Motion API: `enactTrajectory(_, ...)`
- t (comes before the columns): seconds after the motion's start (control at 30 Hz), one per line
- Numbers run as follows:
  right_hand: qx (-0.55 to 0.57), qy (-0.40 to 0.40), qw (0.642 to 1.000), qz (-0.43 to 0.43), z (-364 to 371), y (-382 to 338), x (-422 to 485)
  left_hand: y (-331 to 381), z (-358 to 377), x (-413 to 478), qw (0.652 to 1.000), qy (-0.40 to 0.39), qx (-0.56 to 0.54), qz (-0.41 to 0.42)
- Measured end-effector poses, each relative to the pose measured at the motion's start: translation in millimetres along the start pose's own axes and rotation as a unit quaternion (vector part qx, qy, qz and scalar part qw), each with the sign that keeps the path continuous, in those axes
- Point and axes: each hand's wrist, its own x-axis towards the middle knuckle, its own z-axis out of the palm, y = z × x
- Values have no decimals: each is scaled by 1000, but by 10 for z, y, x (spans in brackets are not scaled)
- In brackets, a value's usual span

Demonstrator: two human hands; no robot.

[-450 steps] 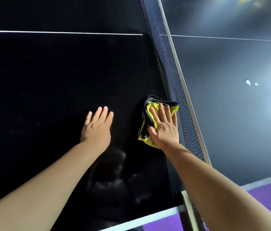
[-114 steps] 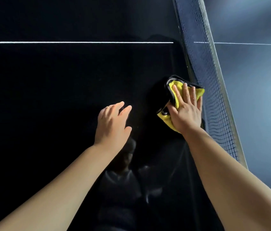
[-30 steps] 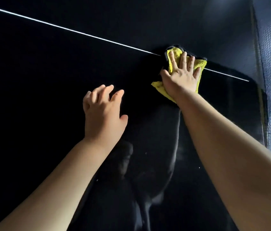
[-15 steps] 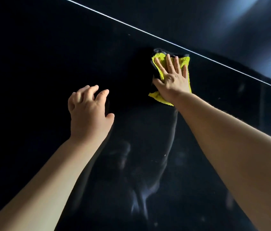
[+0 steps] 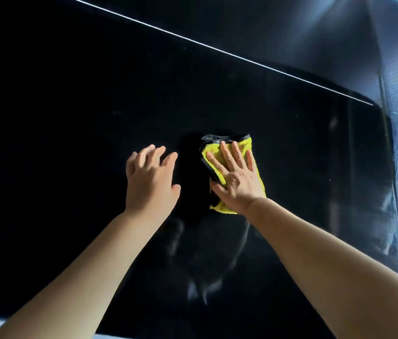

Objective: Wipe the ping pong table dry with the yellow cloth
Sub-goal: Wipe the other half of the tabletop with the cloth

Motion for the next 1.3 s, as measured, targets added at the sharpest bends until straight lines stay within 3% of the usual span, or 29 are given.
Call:
enactTrajectory(0.43,55,4,998,11,497,-992,-1938,103,-138,-1763,999,-38,24,10)
enactTrajectory(0.67,81,33,988,125,664,-1619,-2471,-220,-240,-2298,996,-57,63,6)
enactTrajectory(0.93,146,-37,948,279,473,-2405,-2270,-795,-304,-2419,997,-51,47,33)
enactTrajectory(1.13,156,-39,950,268,287,-3348,-1698,-1782,-628,-2218,996,-33,46,65)
enactTrajectory(1.3,151,-45,953,257,88,-4328,-1157,-2965,-1044,-2114,997,-46,56,40)
